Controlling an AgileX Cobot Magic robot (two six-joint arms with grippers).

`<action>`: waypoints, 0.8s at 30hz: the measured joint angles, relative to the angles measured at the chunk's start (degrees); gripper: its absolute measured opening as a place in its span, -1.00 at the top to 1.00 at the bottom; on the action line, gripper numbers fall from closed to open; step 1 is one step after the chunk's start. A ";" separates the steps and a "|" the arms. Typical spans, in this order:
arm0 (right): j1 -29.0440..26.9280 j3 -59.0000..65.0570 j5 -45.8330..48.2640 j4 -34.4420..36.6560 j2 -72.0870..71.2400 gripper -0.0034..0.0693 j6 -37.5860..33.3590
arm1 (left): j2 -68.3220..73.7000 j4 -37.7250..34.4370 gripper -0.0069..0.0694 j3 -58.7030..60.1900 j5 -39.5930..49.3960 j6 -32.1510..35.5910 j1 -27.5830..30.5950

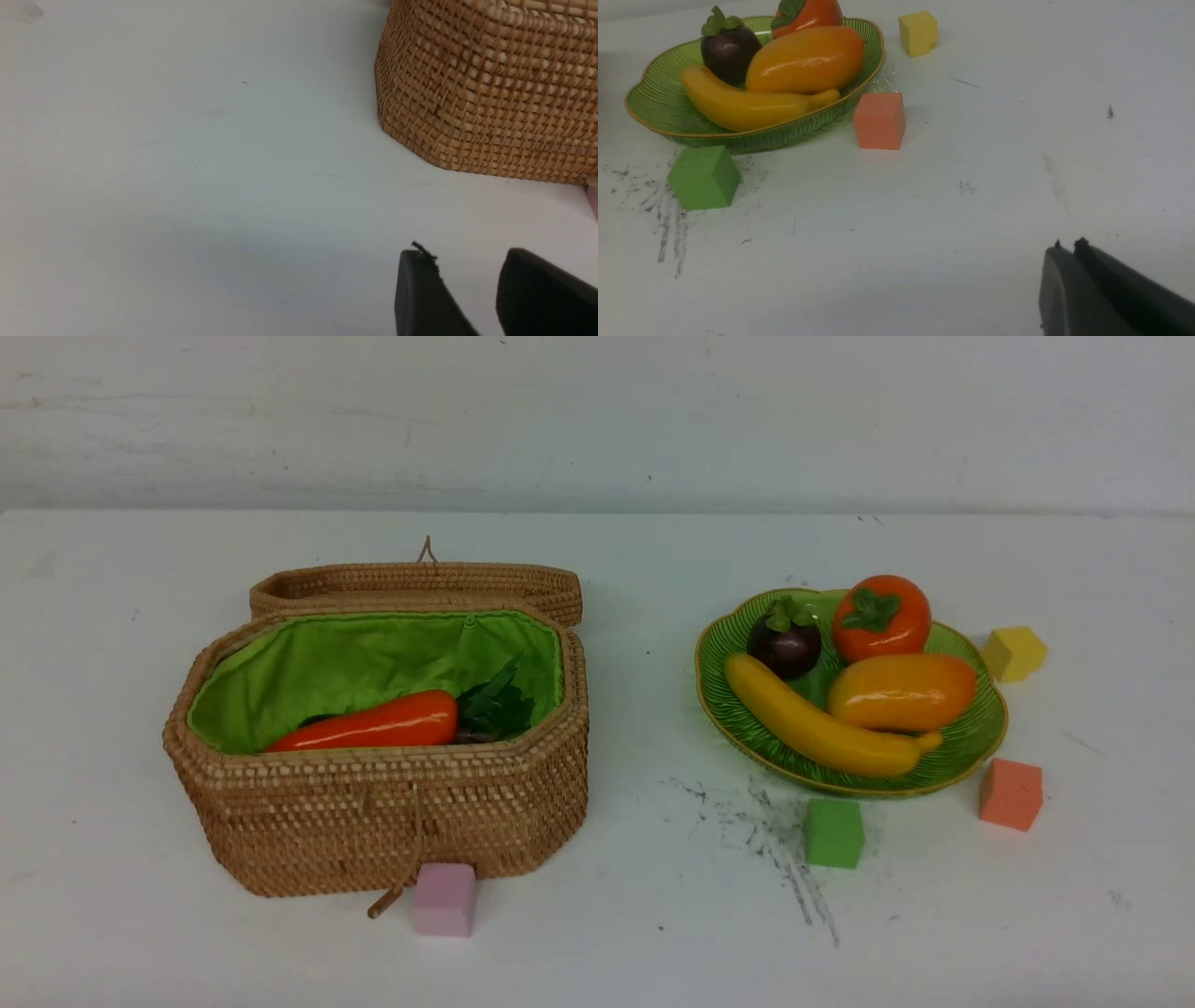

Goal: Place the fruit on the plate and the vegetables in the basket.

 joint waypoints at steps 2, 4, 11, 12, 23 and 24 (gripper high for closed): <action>0.00 0.00 0.00 0.00 0.00 0.81 0.00 | 0.00 0.00 0.19 0.00 0.00 0.00 0.00; 0.00 0.00 0.00 0.00 0.00 0.81 0.00 | 0.00 0.00 0.19 0.00 0.00 0.00 0.00; 0.00 0.00 0.00 0.00 0.00 0.80 0.05 | 0.00 0.00 0.19 0.00 0.00 0.00 0.00; 0.00 0.00 0.00 0.00 0.00 0.80 0.05 | 0.00 0.00 0.19 0.00 0.00 0.00 0.00; 0.00 0.00 0.00 0.00 0.00 0.79 0.05 | 0.00 0.00 0.19 0.00 0.00 0.00 0.00; 0.00 0.00 0.00 0.00 0.00 0.78 0.05 | 0.00 0.00 0.19 0.00 0.00 0.00 0.00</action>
